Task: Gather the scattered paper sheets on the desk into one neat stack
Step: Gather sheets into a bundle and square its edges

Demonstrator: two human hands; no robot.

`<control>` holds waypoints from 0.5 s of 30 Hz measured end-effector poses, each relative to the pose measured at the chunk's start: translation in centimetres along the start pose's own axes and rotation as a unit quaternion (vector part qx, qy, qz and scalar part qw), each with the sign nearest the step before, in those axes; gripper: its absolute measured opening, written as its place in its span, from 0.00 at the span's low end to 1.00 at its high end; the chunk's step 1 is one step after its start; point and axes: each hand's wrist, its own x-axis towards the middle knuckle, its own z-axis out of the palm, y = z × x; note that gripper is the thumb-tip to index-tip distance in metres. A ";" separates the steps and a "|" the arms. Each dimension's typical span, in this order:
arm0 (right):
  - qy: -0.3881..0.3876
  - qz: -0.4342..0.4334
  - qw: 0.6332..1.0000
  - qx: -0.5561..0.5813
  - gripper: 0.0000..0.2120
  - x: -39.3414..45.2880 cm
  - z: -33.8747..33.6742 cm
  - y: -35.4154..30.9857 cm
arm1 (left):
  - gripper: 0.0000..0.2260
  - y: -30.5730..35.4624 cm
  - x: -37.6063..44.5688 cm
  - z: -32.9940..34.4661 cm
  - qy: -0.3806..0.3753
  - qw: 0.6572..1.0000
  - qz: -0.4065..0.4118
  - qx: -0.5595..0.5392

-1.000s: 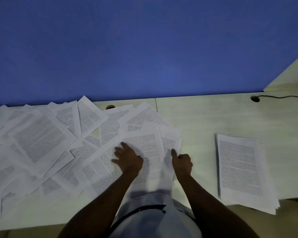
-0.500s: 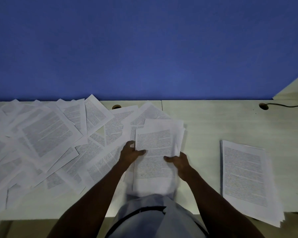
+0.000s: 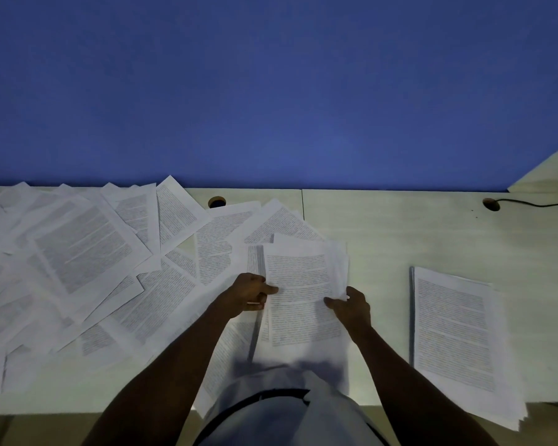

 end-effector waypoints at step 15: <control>0.042 -0.031 0.987 0.150 0.24 -1.1 0.8 -0.7 | 0.13 3.7 -0.1 -0.4 0.010 0.972 0.078 0.223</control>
